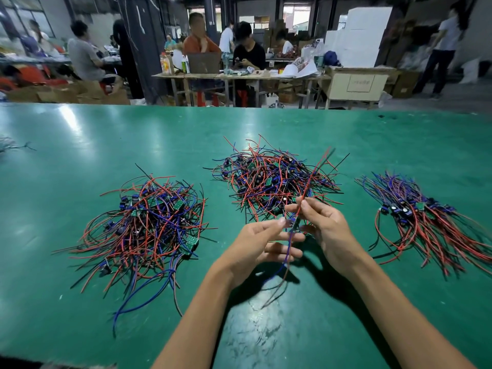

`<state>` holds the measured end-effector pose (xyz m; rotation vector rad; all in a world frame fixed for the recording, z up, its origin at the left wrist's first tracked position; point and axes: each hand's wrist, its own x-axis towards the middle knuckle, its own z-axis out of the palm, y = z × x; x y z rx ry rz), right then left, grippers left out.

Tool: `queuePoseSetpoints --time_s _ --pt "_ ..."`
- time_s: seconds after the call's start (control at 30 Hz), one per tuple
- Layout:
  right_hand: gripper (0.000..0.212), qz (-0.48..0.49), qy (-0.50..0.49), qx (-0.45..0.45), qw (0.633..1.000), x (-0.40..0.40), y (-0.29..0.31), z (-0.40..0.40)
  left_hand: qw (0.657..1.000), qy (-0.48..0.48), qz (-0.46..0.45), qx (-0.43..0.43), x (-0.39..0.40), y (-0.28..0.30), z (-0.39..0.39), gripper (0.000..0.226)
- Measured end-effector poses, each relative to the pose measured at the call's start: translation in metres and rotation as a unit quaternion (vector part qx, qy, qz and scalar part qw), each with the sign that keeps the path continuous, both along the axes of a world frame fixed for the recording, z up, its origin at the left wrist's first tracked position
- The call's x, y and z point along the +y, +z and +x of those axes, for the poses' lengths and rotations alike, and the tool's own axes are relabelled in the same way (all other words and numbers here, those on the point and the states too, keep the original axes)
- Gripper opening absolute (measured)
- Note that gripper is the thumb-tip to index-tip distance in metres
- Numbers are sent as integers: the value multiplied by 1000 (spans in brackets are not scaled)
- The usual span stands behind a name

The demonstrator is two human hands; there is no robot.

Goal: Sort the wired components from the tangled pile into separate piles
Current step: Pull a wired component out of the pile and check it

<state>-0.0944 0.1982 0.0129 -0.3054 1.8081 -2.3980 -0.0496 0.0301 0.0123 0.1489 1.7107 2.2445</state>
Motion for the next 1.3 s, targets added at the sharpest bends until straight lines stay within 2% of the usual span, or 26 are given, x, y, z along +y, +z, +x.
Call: queuePoseSetpoints --time_s 0.23,0.43,0.53,0.63,0.9,1.1,1.3 --pt "24 11 28 1 1000 -5 -7 3 1000 -3 -19 -4 -1 -1 -1 30" --pt "32 73 9 49 996 -7 -8 3 999 36 -8 -8 -1 0 -1 46" --pt "25 109 0 91 990 -10 -8 5 999 33 -10 -8 -1 0 0 47" --pt "21 129 1 94 987 -13 -9 7 999 44 3 -4 1 1 -1 49" --pt "24 57 25 17 998 -17 -4 15 996 86 -16 33 4 1 0 18" --pt "23 42 36 14 998 -26 -4 17 988 149 -19 33 5 0 -1 15" --pt "26 18 11 24 999 -29 0 19 988 151 25 13 8 0 -2 21"
